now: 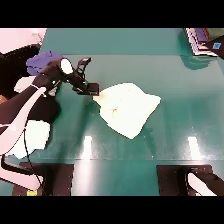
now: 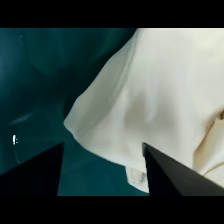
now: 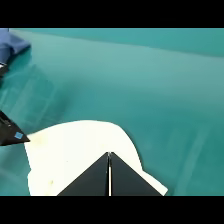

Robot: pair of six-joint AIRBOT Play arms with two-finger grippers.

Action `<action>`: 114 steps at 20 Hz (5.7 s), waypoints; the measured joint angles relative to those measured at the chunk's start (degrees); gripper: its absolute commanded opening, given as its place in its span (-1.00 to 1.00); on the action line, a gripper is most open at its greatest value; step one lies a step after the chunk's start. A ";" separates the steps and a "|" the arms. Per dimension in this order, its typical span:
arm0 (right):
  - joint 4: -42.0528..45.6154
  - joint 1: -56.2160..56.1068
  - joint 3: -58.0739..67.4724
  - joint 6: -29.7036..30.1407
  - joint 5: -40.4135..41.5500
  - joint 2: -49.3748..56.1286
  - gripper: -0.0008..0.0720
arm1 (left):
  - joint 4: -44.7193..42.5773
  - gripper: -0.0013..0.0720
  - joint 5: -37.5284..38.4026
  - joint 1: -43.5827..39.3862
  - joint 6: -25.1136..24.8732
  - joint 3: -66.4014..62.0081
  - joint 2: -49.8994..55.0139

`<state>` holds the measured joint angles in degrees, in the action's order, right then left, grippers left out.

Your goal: Fold the shirts.

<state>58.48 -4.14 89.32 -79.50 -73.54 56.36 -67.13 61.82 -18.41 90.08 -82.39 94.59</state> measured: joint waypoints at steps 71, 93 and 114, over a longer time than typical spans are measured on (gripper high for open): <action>2.62 -6.64 14.91 -6.69 -10.97 40.57 0.27 | -2.97 -0.89 15.21 10.01 -4.55 -17.86 -9.11; -1.05 -8.09 -25.24 -1.81 6.60 28.74 -0.72 | -6.84 -0.89 12.02 10.01 -5.05 -16.98 -7.76; -1.88 16.79 15.63 -1.14 -2.91 -10.64 -0.94 | -11.72 -0.90 5.86 9.99 0.57 -34.95 -49.40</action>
<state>56.60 12.64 104.95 -80.64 -76.44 45.71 -78.85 67.68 -8.43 90.65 -117.34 45.19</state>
